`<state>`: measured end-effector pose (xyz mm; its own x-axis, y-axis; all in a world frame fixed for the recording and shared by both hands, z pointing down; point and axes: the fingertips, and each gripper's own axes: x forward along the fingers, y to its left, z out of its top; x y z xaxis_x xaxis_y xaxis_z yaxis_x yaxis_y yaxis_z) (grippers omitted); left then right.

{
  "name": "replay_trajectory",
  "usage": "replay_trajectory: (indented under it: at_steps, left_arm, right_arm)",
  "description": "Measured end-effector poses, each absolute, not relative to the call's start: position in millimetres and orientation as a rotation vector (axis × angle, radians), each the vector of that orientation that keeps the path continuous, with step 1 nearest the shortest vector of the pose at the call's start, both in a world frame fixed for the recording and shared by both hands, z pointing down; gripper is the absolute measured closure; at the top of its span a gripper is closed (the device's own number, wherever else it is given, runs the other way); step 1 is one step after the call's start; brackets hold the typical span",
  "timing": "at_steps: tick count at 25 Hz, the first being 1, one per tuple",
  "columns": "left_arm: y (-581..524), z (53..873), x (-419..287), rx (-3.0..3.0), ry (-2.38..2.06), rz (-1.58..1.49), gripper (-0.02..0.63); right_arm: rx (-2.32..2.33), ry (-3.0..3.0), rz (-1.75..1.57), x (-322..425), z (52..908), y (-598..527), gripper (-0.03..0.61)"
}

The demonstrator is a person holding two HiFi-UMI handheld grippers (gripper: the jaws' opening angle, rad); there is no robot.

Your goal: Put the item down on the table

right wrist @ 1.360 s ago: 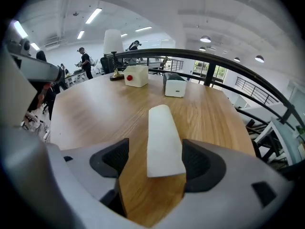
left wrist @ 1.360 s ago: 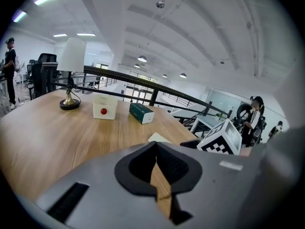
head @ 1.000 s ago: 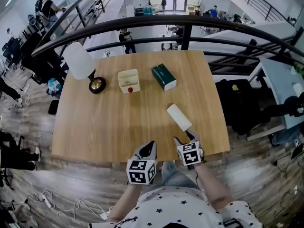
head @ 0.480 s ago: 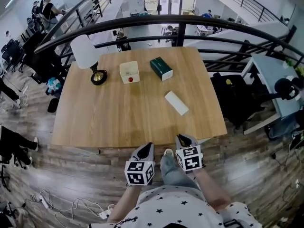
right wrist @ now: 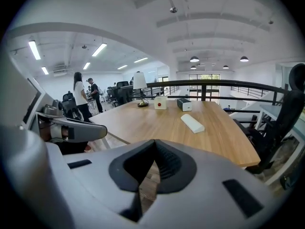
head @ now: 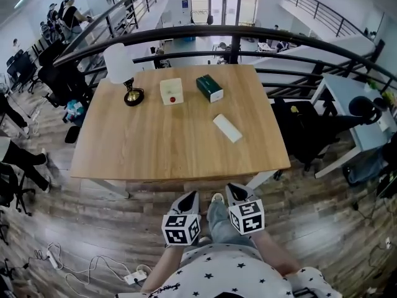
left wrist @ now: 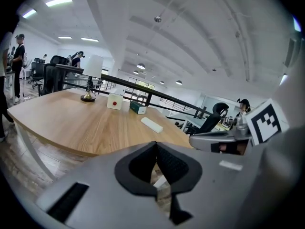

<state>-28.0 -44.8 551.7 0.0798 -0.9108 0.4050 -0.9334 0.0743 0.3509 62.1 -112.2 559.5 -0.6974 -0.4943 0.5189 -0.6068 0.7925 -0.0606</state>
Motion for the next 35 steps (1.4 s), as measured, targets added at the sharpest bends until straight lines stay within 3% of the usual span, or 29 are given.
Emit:
replay_trajectory:
  at_steps: [35]
  left_arm:
    - [-18.2,546.2,0.1,1.878,-1.812,0.093,0.601]
  right_arm:
    - [0.706,-2.633,0.311,64.0,532.8,-67.7,0.584]
